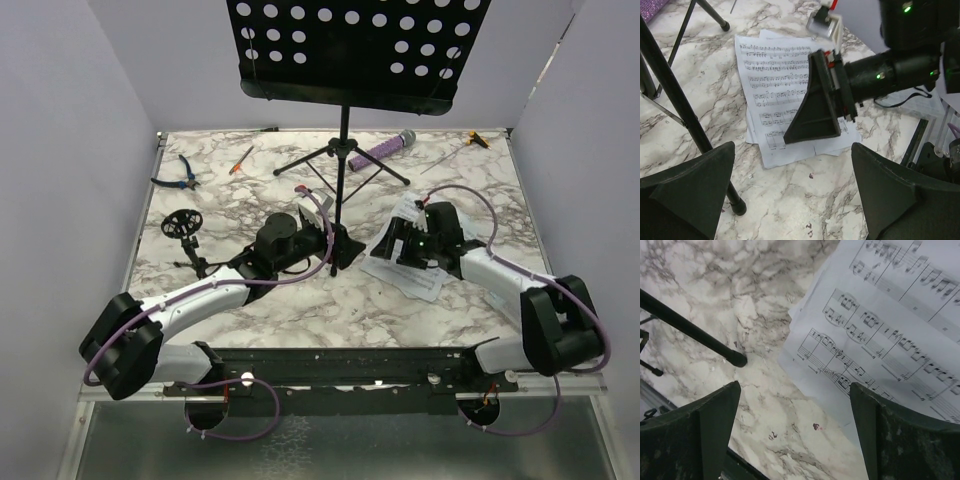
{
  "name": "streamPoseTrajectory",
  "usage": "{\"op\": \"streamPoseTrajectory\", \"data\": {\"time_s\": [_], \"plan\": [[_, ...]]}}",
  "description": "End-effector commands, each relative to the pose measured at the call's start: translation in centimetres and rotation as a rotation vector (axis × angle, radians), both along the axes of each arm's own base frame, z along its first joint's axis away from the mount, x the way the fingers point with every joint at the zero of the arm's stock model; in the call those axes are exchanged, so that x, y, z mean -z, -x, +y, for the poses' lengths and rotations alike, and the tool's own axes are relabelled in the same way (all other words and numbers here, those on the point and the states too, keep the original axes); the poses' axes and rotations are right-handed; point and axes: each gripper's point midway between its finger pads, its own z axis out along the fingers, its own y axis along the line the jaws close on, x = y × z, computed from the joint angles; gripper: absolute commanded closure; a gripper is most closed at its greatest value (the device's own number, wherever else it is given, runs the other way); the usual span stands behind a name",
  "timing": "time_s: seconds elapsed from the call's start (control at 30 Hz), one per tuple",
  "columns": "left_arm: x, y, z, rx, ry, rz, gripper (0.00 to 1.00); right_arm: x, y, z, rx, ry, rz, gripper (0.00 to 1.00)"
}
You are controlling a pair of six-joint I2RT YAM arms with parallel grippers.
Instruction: Set up the instrument practice props
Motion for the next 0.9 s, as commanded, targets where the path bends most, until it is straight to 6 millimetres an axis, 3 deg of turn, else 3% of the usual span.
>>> {"op": "streamPoseTrajectory", "data": {"time_s": [0.0,0.1,0.33,0.67,0.87], "plan": [[0.7,0.1,-0.5,0.009,-0.015,0.008,0.01,-2.5,-1.4,-3.1,0.102,0.15,-0.098,0.05],[1.2,0.4,-0.8,0.018,-0.023,0.016,0.01,-3.1,-1.9,-4.5,0.158,0.178,-0.127,0.04],[2.6,1.0,-1.5,0.043,-0.047,0.041,0.01,-1.3,-1.8,-8.8,0.311,0.247,-0.069,0.04],[3.7,0.9,-1.1,0.022,-0.069,0.053,0.01,-1.2,-2.0,-17.4,0.638,0.311,-0.105,0.0],[4.2,0.9,-1.5,0.032,-0.074,0.071,0.01,-1.2,-4.1,-18.4,0.674,0.266,-0.108,0.0]]}}
